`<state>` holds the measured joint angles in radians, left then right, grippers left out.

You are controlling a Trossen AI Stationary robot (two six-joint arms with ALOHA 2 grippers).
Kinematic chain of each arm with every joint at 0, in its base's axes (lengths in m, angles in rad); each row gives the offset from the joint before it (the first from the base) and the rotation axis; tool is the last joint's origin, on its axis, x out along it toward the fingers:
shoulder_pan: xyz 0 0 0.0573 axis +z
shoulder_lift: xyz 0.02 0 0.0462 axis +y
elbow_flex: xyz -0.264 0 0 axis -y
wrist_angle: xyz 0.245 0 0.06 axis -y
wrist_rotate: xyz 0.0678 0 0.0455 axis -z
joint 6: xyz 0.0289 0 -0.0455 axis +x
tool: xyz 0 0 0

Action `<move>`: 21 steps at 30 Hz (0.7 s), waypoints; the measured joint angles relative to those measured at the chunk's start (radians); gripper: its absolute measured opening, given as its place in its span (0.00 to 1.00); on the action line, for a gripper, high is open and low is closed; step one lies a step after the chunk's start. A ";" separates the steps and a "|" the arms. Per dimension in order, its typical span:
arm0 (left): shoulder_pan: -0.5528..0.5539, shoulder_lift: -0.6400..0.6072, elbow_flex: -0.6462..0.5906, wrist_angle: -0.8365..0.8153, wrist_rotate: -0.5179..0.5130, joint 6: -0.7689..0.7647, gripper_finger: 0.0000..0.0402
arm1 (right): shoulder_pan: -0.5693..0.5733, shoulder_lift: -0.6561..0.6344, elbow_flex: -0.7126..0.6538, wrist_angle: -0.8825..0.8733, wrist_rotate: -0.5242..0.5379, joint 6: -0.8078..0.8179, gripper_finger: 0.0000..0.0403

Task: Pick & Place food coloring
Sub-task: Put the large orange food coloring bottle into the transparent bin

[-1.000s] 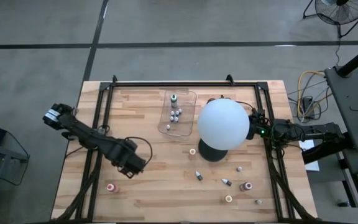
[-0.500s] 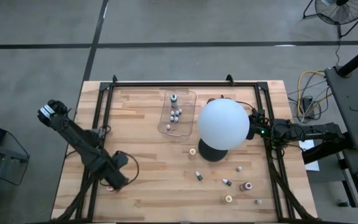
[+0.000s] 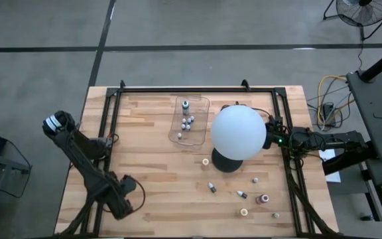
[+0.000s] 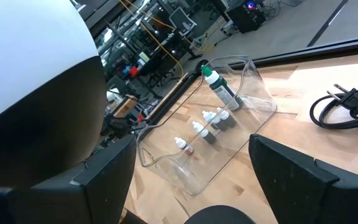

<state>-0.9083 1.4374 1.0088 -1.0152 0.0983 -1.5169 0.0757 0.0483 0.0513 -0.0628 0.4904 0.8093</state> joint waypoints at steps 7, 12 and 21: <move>-0.028 0.011 0.000 0.004 0.007 -0.009 0.65 | 0.000 0.000 0.000 0.000 0.000 0.000 0.75; -0.031 0.011 0.000 0.004 -0.027 0.036 0.65 | 0.000 0.000 0.000 0.000 0.000 0.000 0.75; -0.030 0.011 -0.056 0.034 -0.032 0.024 0.65 | 0.000 0.000 0.000 0.000 0.000 0.000 0.75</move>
<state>-0.9382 1.4479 0.9529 -0.9813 0.0663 -1.4933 0.0757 0.0486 0.0513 -0.0625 0.4908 0.8093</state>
